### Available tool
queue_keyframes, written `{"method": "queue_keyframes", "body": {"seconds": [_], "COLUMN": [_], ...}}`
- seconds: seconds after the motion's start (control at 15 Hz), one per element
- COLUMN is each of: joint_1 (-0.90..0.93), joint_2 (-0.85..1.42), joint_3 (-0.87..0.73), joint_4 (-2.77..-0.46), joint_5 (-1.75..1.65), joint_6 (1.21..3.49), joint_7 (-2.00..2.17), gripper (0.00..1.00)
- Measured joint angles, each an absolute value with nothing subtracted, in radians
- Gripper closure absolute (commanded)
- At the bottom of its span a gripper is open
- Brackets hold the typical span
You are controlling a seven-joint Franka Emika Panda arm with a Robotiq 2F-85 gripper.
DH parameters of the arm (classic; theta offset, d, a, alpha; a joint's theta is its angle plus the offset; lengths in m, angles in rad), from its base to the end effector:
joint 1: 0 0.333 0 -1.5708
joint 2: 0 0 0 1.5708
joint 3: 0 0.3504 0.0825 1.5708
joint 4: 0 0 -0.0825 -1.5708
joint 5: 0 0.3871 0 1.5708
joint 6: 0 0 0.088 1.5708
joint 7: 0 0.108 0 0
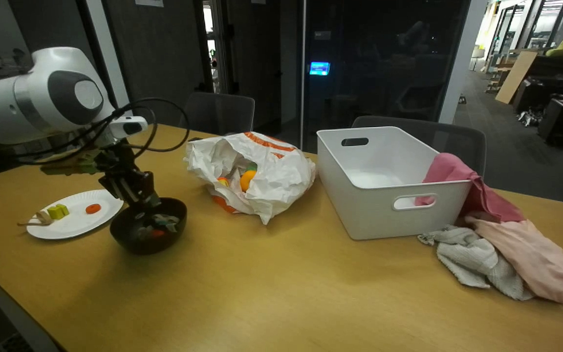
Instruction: Remove the blocks and ring from the white plate and put them in the black bowl.
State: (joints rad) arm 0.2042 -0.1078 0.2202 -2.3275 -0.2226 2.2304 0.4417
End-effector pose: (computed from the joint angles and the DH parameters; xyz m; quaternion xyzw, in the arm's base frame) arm 0.4511 0.1976 0.4145 0.9933 0.0585 0.0447 0.0892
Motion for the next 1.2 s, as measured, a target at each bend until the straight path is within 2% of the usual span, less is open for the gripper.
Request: {"method": "queue_keyframes", "body": {"seconds": [0.33,0.87,1.2], "joint_1": [0.206,0.312,0.384], "joint_2": [-0.099,-0.116,-0.038], "joint_3": [0.229,0.334,0.400], "joint_4": [-2.339,-2.313,-2.265], "joint_5": [-0.206,-0.058,-0.005], "joint_6": [2.236,2.274,2.287], "joint_7": [0.435,0.310,0.231], "gripper": [0.00,0.00,0.00]}}
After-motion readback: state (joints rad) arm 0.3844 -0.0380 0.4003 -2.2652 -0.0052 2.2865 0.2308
